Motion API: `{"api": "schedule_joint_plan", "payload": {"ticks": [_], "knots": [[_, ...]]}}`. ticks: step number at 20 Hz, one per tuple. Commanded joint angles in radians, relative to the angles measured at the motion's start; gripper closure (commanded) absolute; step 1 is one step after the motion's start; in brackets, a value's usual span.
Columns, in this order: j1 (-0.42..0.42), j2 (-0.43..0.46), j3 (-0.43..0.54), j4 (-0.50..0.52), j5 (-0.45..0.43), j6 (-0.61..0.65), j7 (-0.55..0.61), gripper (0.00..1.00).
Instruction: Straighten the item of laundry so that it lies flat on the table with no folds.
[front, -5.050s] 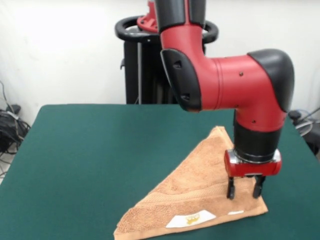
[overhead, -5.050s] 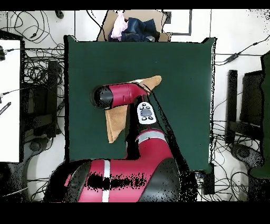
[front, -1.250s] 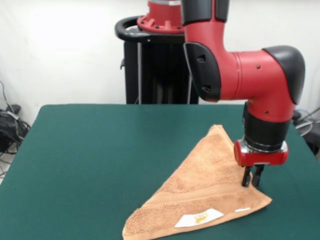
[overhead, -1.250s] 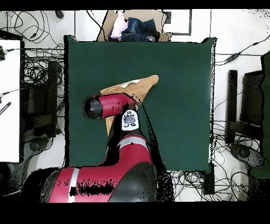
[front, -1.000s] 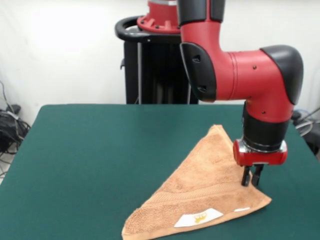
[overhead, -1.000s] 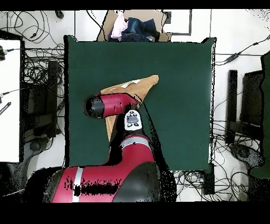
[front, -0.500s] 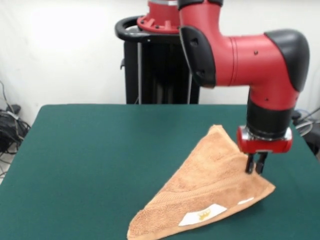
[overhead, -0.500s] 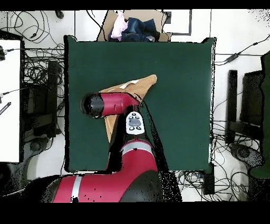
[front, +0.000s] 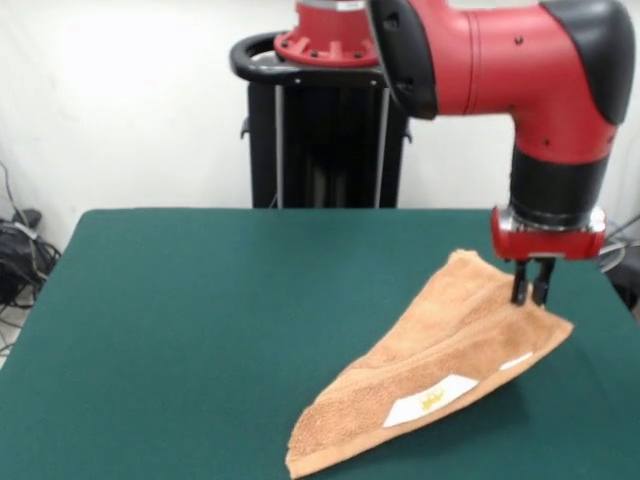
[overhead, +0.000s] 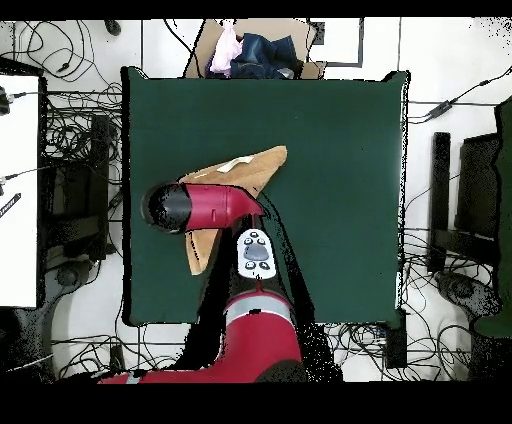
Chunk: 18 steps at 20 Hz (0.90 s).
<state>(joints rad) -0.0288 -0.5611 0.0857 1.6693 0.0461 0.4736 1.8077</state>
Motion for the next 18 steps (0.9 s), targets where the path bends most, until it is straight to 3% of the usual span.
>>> {"api": "schedule_joint_plan", "payload": {"ticks": [1, 14, 18], "knots": [[0.014, -0.065, 0.116, 0.150, 0.106, 0.058, 0.200, 1.00], [-0.056, -0.115, 0.145, 0.226, 0.147, 0.081, 0.119, 1.00], [-0.043, -0.158, 0.131, 0.249, 0.142, 0.100, 0.134, 1.00]]}}
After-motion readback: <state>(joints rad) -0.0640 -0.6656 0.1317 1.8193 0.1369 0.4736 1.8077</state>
